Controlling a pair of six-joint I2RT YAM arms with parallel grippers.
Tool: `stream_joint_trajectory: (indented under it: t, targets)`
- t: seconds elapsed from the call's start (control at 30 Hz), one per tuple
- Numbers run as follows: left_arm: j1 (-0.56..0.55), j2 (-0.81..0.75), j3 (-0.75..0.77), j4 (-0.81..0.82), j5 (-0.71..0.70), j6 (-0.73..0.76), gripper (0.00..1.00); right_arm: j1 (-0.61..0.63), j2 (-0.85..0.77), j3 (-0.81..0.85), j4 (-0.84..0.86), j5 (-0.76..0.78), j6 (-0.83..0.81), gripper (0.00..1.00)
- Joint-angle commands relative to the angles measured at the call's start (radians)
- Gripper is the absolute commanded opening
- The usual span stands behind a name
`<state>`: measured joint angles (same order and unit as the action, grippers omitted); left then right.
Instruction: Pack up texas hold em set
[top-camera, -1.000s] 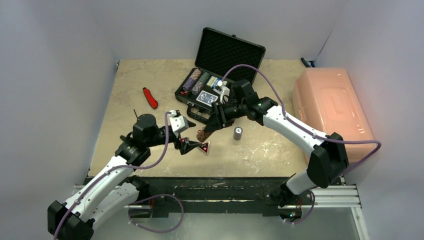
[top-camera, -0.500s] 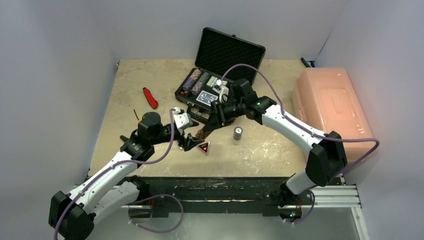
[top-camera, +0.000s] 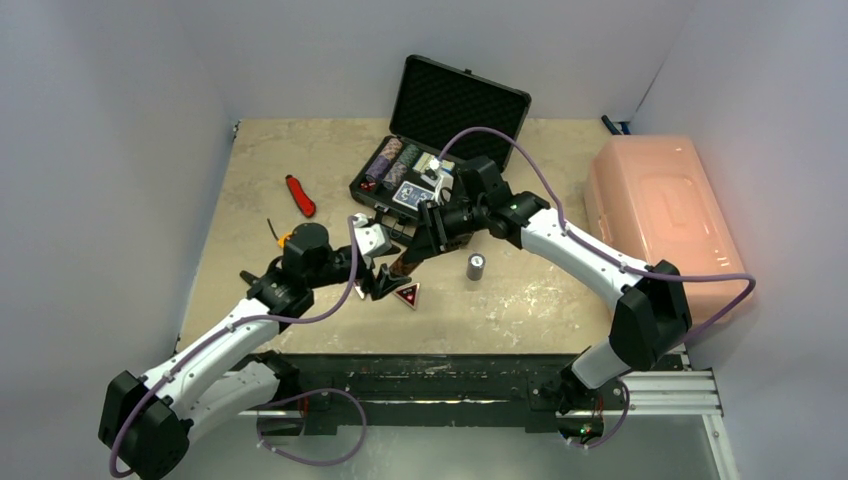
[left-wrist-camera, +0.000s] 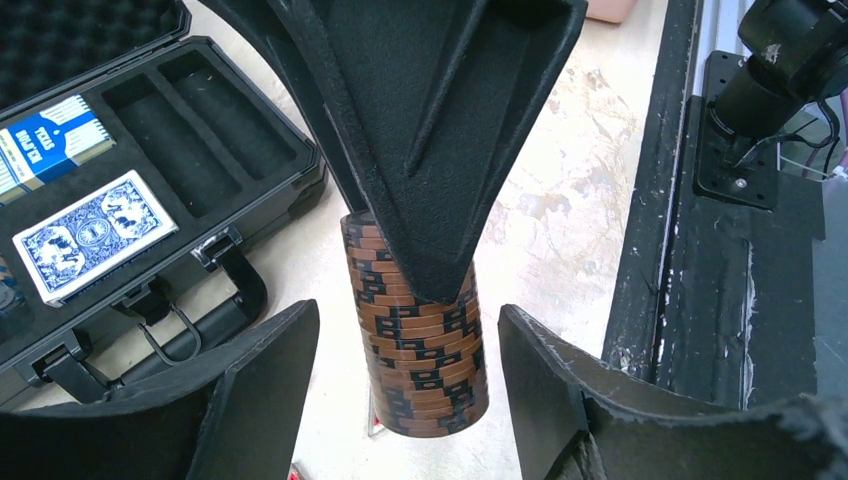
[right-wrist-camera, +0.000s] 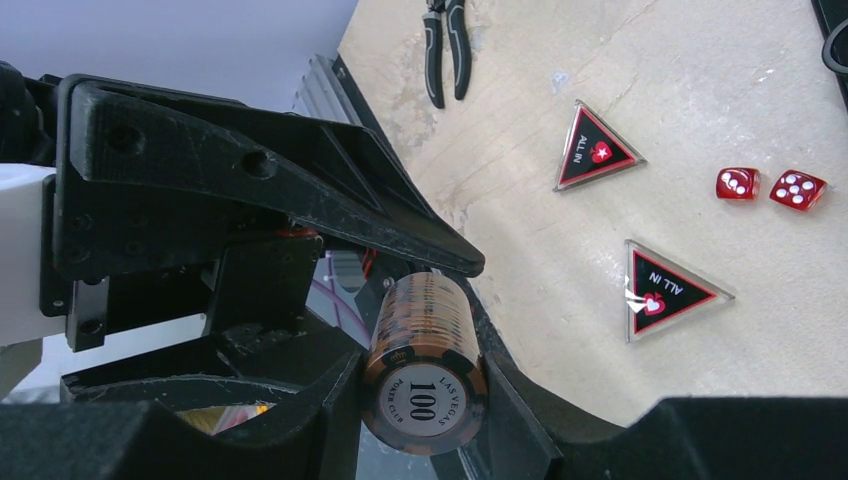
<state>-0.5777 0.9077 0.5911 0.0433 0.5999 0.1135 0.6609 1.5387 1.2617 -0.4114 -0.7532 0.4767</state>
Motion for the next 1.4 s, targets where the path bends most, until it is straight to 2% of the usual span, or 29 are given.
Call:
stream_joint_trajectory:
  t: [0.0,0.33,0.4,0.5,0.57,0.7,0.73,0.83,0.9,1.0,1.07,1.2,1.37]
  targets:
    - [-0.009,0.003,0.03,0.043,0.0,-0.009,0.65,0.009,-0.006,0.065,0.068,-0.066,0.02,0.0]
    - [-0.02,0.003,0.03,0.038,-0.012,-0.004,0.64,0.022,-0.003,0.066,0.083,-0.064,0.033,0.0]
    - [-0.022,0.004,0.032,0.031,-0.013,-0.002,0.61,0.025,-0.003,0.066,0.085,-0.063,0.035,0.0]
    - [-0.023,0.012,0.043,0.01,-0.014,0.005,0.52,0.028,-0.003,0.066,0.085,-0.062,0.037,0.0]
    - [-0.025,0.018,0.052,-0.005,-0.013,0.012,0.41,0.029,-0.003,0.066,0.086,-0.063,0.037,0.0]
    - [-0.027,0.029,0.07,-0.031,-0.014,0.015,0.05,0.032,-0.005,0.067,0.084,-0.062,0.039,0.0]
    - [-0.027,0.033,0.073,-0.038,-0.013,0.016,0.0,0.032,-0.004,0.067,0.085,-0.063,0.04,0.0]
    - [-0.027,0.043,0.083,-0.057,-0.003,0.013,0.0,0.032,-0.003,0.067,0.085,-0.062,0.042,0.02]
    - [-0.028,0.043,0.087,-0.082,-0.001,0.01,0.0,0.032,-0.008,0.065,0.085,-0.054,0.043,0.22]
    - [-0.03,0.039,0.095,-0.101,-0.01,0.003,0.0,0.032,-0.024,0.061,0.08,-0.02,0.045,0.62]
    - [-0.03,0.035,0.106,-0.122,-0.018,0.002,0.0,0.032,-0.035,0.064,0.064,0.017,0.042,0.76]
    - [-0.029,0.028,0.122,-0.145,-0.066,-0.017,0.0,0.032,-0.075,0.071,0.018,0.13,0.022,0.97]
    - [-0.03,0.044,0.169,-0.206,-0.098,-0.067,0.0,0.03,-0.155,0.066,-0.045,0.398,0.004,0.99]
